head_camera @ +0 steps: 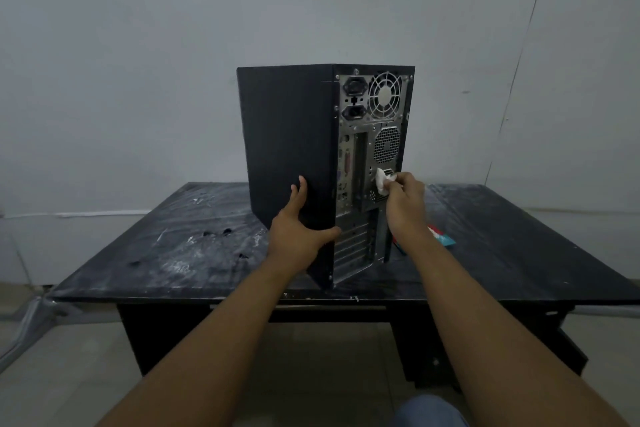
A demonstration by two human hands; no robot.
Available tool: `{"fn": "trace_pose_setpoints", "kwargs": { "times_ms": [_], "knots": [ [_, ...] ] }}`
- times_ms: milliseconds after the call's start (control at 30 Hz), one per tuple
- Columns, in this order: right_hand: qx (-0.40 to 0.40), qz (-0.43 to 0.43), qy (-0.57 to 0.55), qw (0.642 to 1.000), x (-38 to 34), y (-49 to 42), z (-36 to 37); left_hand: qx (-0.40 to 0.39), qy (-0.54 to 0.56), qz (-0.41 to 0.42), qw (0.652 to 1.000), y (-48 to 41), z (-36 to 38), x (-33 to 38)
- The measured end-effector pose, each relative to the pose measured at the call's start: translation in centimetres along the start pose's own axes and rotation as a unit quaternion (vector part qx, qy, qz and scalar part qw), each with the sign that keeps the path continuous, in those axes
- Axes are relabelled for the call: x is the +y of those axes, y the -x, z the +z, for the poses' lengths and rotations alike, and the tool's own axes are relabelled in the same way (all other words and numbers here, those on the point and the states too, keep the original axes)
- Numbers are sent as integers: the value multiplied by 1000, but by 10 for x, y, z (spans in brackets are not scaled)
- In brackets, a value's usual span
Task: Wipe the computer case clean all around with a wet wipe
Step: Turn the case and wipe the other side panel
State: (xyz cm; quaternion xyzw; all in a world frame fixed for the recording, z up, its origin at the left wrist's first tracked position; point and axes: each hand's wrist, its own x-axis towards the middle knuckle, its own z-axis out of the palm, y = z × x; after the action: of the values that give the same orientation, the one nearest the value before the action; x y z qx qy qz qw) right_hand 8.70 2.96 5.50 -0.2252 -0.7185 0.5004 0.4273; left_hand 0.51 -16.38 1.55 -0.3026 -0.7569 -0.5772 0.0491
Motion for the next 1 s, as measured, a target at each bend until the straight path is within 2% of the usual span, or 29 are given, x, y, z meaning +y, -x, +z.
{"fn": "trace_pose_setpoints", "kwargs": {
  "times_ms": [167,333,700,1000],
  "knots": [
    [1,-38,15,999,-2,19,11,-55,55,-35,996,-18,-34,-7],
    [8,-84,19,996,4,33,24,-75,59,-28,995,-18,-54,-19],
    [28,-110,40,993,-3,54,44,-63,24,-9,998,-9,-61,-22],
    [-27,-106,1,994,-17,73,58,14,-17,-32,999,-16,-78,-39]
  ]
}}
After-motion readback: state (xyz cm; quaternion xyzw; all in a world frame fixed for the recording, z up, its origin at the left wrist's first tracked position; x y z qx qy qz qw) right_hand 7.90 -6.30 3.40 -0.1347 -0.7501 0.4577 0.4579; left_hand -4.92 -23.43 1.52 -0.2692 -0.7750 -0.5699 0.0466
